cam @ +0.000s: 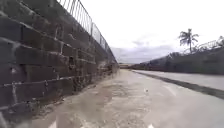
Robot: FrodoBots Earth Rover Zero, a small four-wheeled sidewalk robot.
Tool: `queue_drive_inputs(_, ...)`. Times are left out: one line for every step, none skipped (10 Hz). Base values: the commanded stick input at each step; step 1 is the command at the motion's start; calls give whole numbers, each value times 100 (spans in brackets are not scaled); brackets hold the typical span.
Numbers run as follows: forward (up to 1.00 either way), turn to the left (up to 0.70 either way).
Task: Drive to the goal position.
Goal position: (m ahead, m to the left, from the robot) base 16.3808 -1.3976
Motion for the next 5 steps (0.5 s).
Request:
queue_drive_inputs(100,-27)
queue_drive_inputs(100,-27)
queue_drive_inputs(100,-27)
queue_drive_inputs(100,0)
queue_drive_inputs(100,0)
